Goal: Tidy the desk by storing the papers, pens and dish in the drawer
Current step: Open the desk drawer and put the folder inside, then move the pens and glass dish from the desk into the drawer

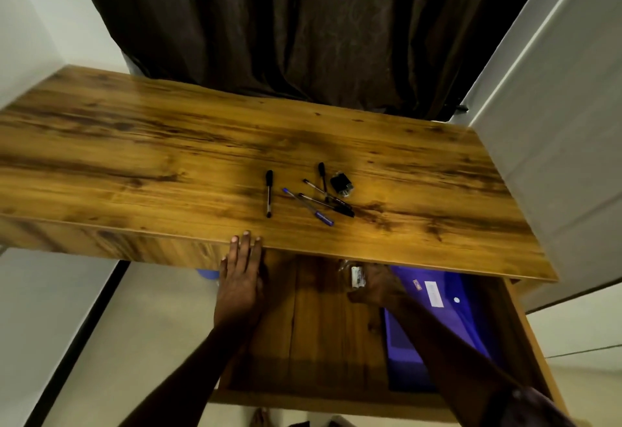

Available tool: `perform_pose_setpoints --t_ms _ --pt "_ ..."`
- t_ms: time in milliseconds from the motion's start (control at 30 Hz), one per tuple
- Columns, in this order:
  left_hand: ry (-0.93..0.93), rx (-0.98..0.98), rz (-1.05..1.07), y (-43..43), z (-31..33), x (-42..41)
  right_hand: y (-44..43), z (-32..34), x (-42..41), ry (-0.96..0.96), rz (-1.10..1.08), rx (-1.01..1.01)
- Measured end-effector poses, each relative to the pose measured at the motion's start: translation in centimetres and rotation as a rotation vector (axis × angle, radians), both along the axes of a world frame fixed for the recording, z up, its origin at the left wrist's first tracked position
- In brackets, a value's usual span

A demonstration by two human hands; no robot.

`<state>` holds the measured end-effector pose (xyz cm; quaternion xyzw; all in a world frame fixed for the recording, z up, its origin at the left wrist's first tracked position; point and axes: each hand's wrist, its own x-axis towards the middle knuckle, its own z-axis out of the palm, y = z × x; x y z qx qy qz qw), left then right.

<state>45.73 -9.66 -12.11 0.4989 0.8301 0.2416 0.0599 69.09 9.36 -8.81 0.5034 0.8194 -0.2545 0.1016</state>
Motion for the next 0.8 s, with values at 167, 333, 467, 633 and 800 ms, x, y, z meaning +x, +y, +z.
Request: perform_pose_setpoints --t_ms 167,333,467,633,800 --pt "0.001 -0.002 0.002 0.3 -0.3 -0.2 0.7 -1.1 -0.5 0.031 -0.091 -0.059" --pt "-0.004 0.006 0.008 0.5 -0.5 -0.3 1.3 -2.2 -0.9 0.000 -0.143 -0.088" --pt "-0.006 0.002 0.006 0.5 -0.7 -0.4 1.2 -2.1 -1.0 0.021 -0.185 -0.117" --pt "-0.011 0.034 0.020 0.6 -0.6 -0.3 -0.4 -0.8 -0.8 -0.031 -0.064 -0.035" --pt "-0.031 0.088 0.003 0.4 -0.4 -0.1 -2.6 1.9 -1.2 -0.168 0.105 0.109"
